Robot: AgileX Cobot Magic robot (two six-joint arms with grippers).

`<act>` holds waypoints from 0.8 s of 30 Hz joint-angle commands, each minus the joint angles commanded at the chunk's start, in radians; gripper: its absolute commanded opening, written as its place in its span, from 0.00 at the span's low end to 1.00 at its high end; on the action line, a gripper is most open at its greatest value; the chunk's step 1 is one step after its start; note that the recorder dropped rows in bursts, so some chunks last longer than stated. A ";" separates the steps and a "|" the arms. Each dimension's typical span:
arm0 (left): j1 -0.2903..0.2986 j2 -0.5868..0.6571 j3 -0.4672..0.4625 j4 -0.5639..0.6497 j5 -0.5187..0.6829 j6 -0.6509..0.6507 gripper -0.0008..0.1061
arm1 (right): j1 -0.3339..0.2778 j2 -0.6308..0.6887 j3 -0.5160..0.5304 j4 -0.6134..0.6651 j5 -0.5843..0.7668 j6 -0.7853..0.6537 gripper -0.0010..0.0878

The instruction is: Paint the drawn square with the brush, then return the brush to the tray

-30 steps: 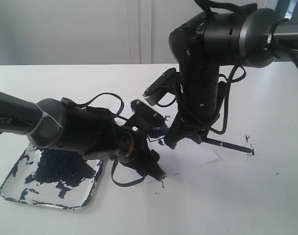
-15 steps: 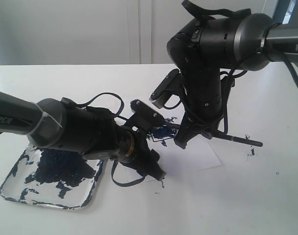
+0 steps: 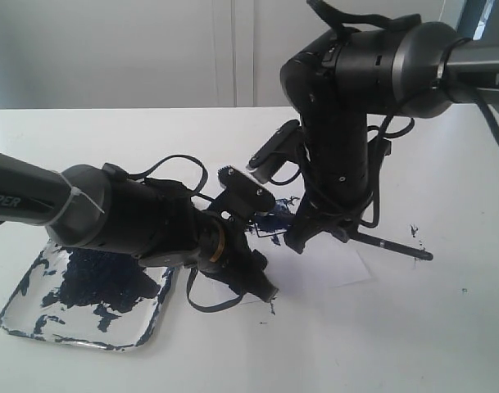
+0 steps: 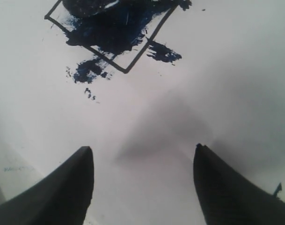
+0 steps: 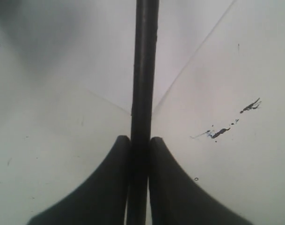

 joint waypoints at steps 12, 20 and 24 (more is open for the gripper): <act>0.000 0.000 0.000 0.000 0.002 0.000 0.62 | 0.000 0.000 0.000 -0.056 0.018 -0.008 0.01; 0.000 0.000 0.000 -0.004 0.002 -0.004 0.62 | 0.000 0.000 0.000 -0.162 0.039 0.042 0.01; 0.000 0.000 0.000 -0.006 0.002 -0.004 0.62 | 0.000 0.000 0.000 -0.184 0.039 0.042 0.01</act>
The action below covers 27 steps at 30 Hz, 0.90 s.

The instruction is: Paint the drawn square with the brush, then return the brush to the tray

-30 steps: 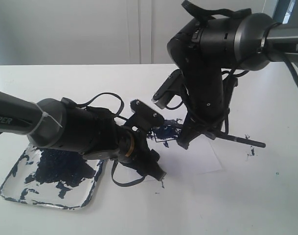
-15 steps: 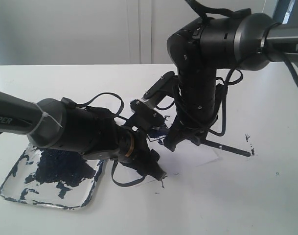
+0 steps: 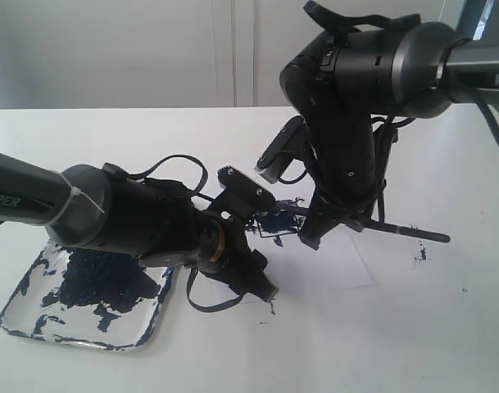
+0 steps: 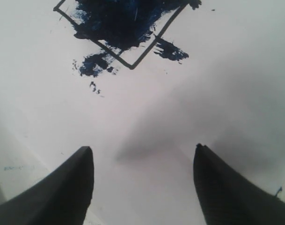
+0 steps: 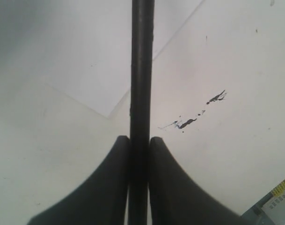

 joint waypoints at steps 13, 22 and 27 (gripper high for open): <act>0.000 0.000 0.000 -0.004 0.002 -0.001 0.62 | 0.000 -0.015 0.000 0.054 0.000 -0.017 0.01; 0.000 0.000 0.000 -0.004 0.002 -0.001 0.62 | 0.000 -0.015 0.000 0.139 -0.001 -0.028 0.01; 0.000 0.000 0.000 -0.004 0.002 -0.001 0.62 | 0.000 -0.015 0.000 0.200 -0.063 -0.050 0.01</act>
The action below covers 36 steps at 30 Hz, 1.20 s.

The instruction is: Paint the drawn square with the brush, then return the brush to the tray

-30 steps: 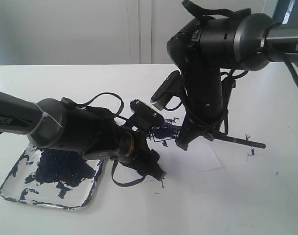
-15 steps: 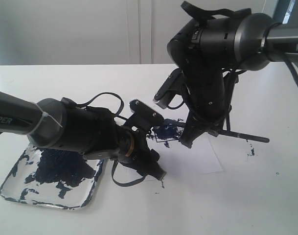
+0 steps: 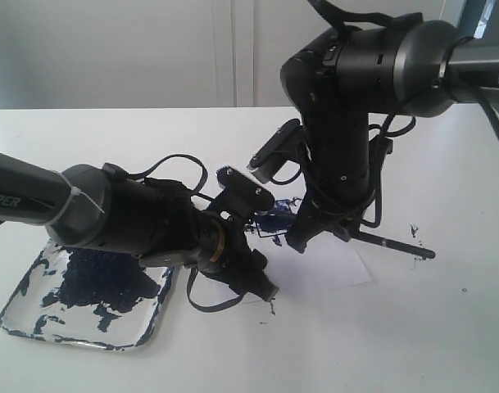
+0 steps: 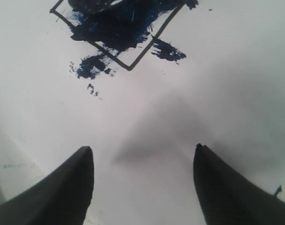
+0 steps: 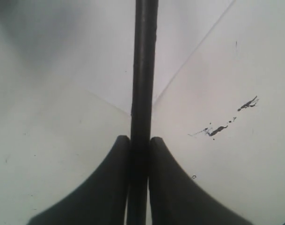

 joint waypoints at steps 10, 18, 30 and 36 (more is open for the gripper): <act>0.000 0.000 0.000 -0.011 0.000 0.000 0.62 | 0.000 -0.007 0.000 -0.025 0.009 -0.005 0.01; 0.000 0.000 0.000 -0.029 -0.007 0.000 0.62 | 0.000 -0.105 0.000 -0.077 0.063 -0.003 0.01; 0.000 0.000 0.000 -0.043 -0.003 0.000 0.62 | 0.000 -0.093 0.008 -0.083 0.063 -0.003 0.01; 0.000 0.000 0.000 -0.043 -0.003 0.000 0.62 | 0.000 -0.054 0.016 -0.083 0.063 -0.003 0.01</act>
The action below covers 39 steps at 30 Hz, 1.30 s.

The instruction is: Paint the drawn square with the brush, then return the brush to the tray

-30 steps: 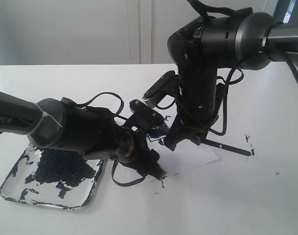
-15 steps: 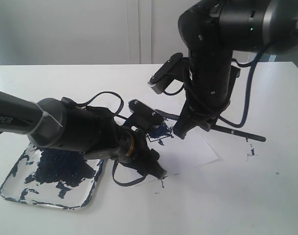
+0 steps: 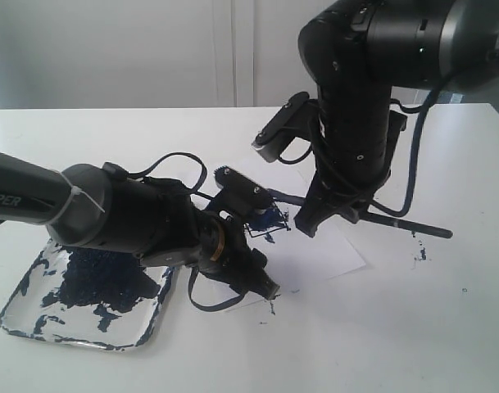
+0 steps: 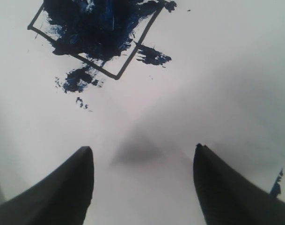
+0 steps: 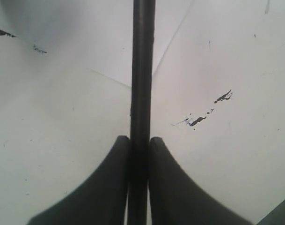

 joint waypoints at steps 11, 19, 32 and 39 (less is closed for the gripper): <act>0.000 0.000 0.000 0.000 0.000 0.000 0.62 | 0.000 0.034 0.001 -0.010 0.000 0.000 0.01; 0.000 0.000 0.000 0.000 0.004 0.000 0.62 | 0.000 0.034 0.001 -0.066 0.000 0.034 0.01; 0.000 0.000 0.000 0.000 0.004 0.000 0.62 | 0.000 0.034 0.001 0.030 -0.034 -0.007 0.01; 0.000 0.000 0.000 0.000 0.004 0.000 0.62 | 0.000 0.034 0.001 -0.012 -0.042 0.002 0.01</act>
